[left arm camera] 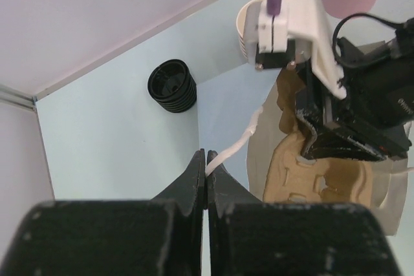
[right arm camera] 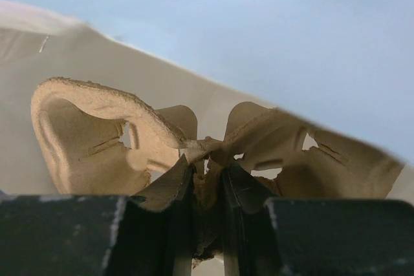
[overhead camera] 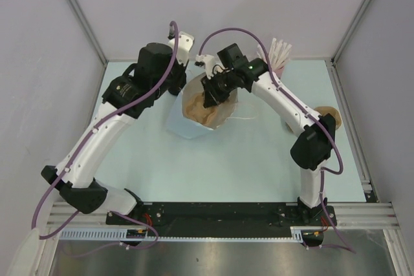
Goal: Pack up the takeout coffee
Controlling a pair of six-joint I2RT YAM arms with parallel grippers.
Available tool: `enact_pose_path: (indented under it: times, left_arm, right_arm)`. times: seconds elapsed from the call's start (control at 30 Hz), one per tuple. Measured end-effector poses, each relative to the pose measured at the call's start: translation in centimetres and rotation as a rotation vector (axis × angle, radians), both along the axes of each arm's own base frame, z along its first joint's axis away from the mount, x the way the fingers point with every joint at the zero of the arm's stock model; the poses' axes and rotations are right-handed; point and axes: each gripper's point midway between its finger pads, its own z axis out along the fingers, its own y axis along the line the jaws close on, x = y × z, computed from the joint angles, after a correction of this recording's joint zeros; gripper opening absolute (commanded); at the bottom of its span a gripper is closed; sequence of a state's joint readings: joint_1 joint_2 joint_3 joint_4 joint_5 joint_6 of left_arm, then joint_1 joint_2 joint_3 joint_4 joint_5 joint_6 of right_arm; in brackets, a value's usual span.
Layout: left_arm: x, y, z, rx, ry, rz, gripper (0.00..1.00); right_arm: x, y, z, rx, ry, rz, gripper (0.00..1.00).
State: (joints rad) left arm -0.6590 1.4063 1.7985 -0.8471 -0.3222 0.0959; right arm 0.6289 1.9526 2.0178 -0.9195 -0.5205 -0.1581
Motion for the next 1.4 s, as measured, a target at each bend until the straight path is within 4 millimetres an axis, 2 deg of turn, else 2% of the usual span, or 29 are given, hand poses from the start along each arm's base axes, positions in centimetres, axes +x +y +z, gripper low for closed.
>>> enact_pose_path:
  times: [0.23, 0.37, 0.5, 0.6, 0.7, 0.83, 0.97, 1.13, 1.27, 1.4]
  left_arm:
    - [0.1, 0.2, -0.2, 0.017, -0.002, -0.001, 0.00]
    - [-0.3, -0.1, -0.9, 0.025, 0.016, -0.026, 0.00]
    - [-1.2, -1.0, -1.1, 0.010, 0.039, -0.105, 0.00]
    - [-2.5, -1.7, -1.1, -0.011, 0.065, -0.171, 0.00]
    - [-3.8, -2.4, -0.9, -0.040, 0.089, -0.244, 0.00]
    - [-6.8, -4.5, 1.5, -0.129, 0.085, -0.407, 0.00]
    - [-8.2, -5.0, 3.0, -0.177, 0.085, -0.470, 0.00]
    - [-7.2, -4.7, 2.3, -0.208, 0.130, -0.450, 0.00]
    - [-4.8, -3.5, 1.0, -0.227, 0.176, -0.378, 0.00]
    - [-3.3, -2.2, -0.2, -0.234, 0.206, -0.319, 0.01]
  right_arm:
    - [-0.2, 0.8, -0.5, -0.023, -0.041, 0.023, 0.21]
    - [-0.2, 0.9, -2.0, -0.041, -0.060, 0.037, 0.21]
    - [-1.9, 1.0, -3.1, -0.071, -0.069, 0.070, 0.22]
    - [-4.1, 1.3, -1.6, -0.053, -0.107, 0.111, 0.22]
    - [-6.5, 1.0, 1.3, -0.014, -0.162, 0.136, 0.22]
    - [-8.9, -0.3, 4.0, 0.016, -0.217, 0.136, 0.22]
    - [-10.0, -0.7, 5.4, 0.049, -0.266, 0.141, 0.22]
    - [-9.7, -0.6, 4.6, 0.034, -0.274, 0.129, 0.22]
    - [-8.1, -0.6, 3.2, 0.004, -0.253, 0.100, 0.22]
    - [-6.6, -0.2, 1.7, -0.024, -0.230, 0.083, 0.22]
